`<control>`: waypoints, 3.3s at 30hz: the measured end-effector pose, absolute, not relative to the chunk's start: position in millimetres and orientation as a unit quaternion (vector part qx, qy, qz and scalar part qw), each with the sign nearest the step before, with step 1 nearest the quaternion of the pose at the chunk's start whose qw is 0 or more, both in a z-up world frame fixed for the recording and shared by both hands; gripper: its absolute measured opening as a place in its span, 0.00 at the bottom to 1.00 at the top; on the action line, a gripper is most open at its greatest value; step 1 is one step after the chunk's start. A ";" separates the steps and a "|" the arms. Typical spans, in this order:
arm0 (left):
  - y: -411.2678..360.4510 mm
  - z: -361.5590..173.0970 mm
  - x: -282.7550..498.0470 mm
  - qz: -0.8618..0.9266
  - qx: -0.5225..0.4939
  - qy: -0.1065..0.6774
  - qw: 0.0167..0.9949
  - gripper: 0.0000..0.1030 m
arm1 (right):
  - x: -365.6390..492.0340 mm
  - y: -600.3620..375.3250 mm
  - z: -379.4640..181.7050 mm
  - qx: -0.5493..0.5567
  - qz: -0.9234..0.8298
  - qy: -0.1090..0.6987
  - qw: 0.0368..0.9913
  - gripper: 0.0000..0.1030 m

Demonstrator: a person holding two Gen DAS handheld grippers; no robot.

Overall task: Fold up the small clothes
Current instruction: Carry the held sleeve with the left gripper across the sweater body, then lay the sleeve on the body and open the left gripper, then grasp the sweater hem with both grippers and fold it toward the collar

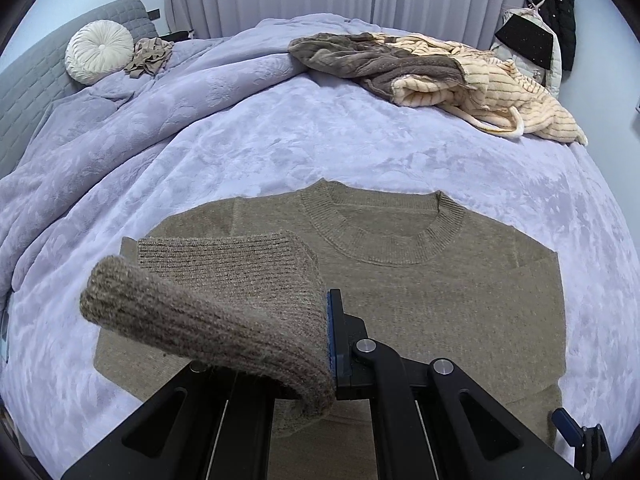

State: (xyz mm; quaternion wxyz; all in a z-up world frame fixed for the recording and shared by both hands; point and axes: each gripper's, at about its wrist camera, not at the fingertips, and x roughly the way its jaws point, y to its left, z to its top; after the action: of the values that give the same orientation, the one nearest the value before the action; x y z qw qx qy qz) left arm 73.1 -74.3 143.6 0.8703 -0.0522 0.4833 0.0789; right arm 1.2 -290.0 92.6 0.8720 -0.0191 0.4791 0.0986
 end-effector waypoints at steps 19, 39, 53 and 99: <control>-163.8 161.1 74.3 0.033 -0.007 0.479 0.877 0.06 | -1.4 -339.0 97.0 0.023 0.073 0.466 0.881 0.86; -218.1 119.9 93.6 0.017 0.025 0.518 0.855 0.06 | 0.6 -380.4 81.5 0.057 0.052 0.467 0.881 0.86; -249.5 95.5 100.3 -0.004 0.035 0.537 0.843 0.06 | 0.0 -389.0 74.6 0.058 0.047 0.467 0.881 0.86; -188.1 122.2 70.2 -0.113 -0.064 0.515 0.847 0.98 | 15.7 -392.9 100.6 0.097 0.066 0.446 0.887 0.87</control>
State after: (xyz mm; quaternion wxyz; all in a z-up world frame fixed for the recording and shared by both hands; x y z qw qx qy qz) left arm 70.2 -188.1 122.2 0.8475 -0.0639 0.5146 -0.1135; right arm 15.7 -392.9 100.6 0.8872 0.0968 0.4461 0.0662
